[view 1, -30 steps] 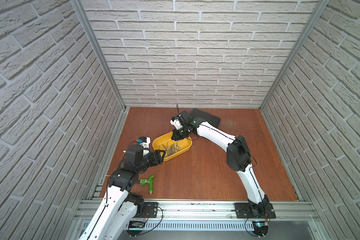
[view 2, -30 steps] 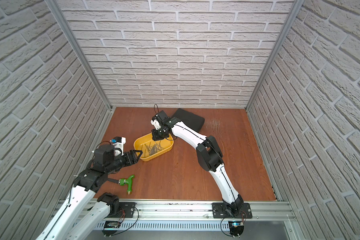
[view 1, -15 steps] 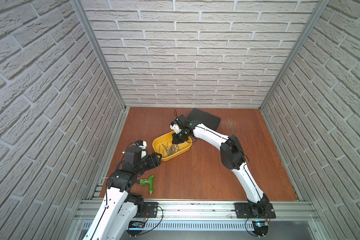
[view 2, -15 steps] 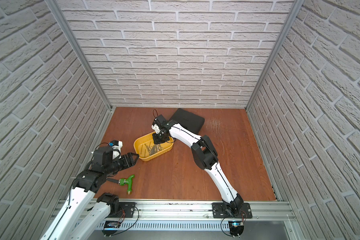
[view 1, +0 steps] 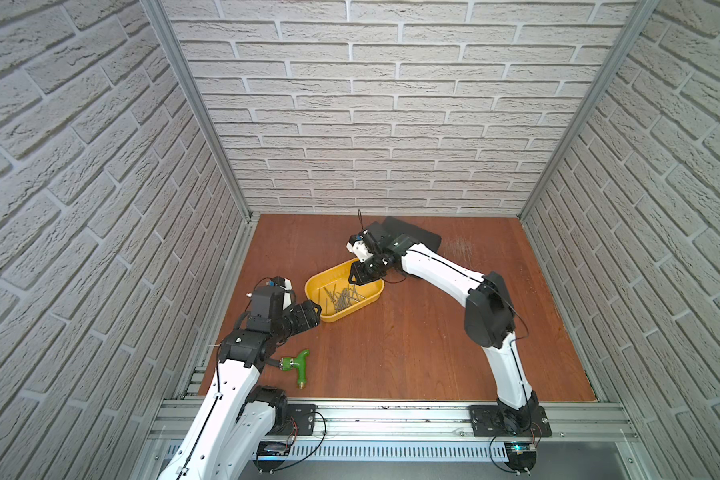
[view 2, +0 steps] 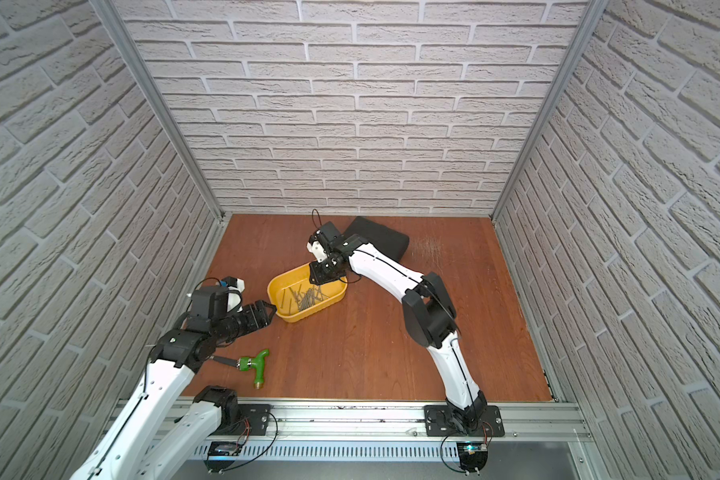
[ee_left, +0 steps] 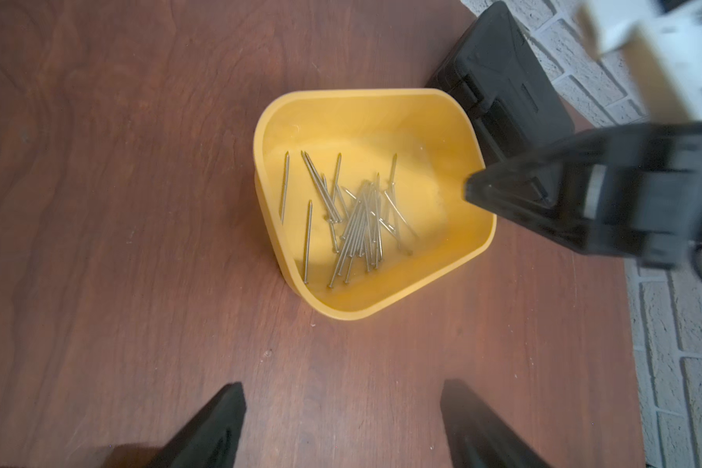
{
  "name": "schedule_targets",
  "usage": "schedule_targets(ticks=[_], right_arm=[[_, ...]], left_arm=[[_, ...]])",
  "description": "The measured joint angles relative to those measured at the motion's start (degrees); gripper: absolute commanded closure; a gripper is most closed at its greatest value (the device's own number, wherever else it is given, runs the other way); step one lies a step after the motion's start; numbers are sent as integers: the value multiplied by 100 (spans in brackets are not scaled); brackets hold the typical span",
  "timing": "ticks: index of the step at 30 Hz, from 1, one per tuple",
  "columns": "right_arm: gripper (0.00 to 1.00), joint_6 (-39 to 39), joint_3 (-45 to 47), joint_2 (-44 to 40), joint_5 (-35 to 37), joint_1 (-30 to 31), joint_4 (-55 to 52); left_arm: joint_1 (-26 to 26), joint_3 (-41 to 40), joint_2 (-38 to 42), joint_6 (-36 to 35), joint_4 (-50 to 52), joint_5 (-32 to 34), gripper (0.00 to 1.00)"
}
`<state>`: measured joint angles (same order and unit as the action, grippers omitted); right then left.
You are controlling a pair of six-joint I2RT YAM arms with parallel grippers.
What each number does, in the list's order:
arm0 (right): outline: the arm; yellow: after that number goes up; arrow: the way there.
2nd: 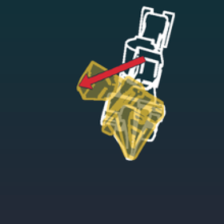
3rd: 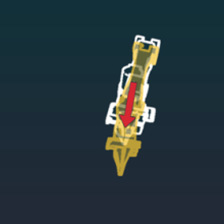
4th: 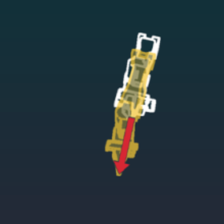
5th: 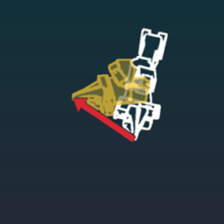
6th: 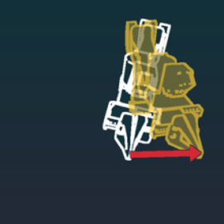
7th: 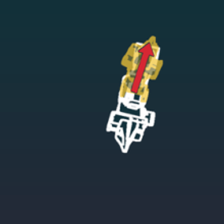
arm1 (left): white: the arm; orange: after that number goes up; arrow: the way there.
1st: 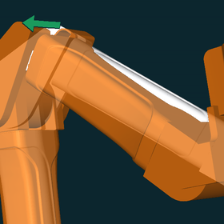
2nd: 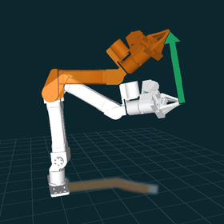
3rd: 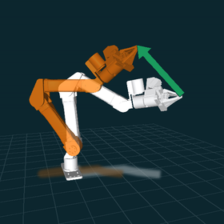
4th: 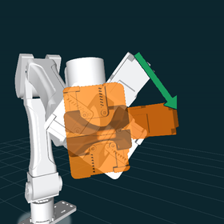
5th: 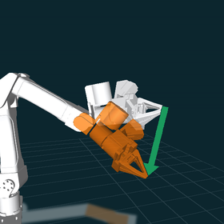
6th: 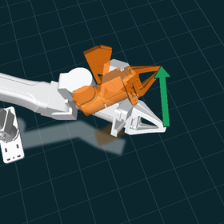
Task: Put the nails on the desktop into the storage box
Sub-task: Place the nail in the storage box, then reset both arms
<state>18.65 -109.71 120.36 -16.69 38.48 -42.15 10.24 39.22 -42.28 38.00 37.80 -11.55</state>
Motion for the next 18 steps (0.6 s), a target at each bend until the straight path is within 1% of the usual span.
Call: schedule_targets(ticks=[3,4,8,9,10,12,14,16,18], right_arm=[[59,-87,848,-1362,146,-146,236],[58,-116,1093,-1753,188,-227,313],[52,-297,2367,-3499,573,-905,638],[50,-319,2704,-3853,691,-1110,713],[47,-345,3010,-4142,800,-1311,765],[40,-442,3687,-4675,1093,-1714,868],[37,-570,4360,-5112,1357,-2011,1027],[35,-675,4981,-5453,1593,-2262,1224],[28,-837,5611,-5705,1788,-2527,1530]], left_arm=[[-26,247,-236,-96,-37,170,14],[-33,295,-299,-111,-44,238,10],[-59,396,-479,-229,-79,549,8],[-66,398,-503,-249,-96,636,4],[-74,398,-518,-280,-118,713,2],[-94,398,-533,-389,-208,918,2],[-109,387,-535,-503,-352,1119,2],[-142,343,-535,-614,-544,1298,2],[-177,245,-535,-739,-774,1467,2]])
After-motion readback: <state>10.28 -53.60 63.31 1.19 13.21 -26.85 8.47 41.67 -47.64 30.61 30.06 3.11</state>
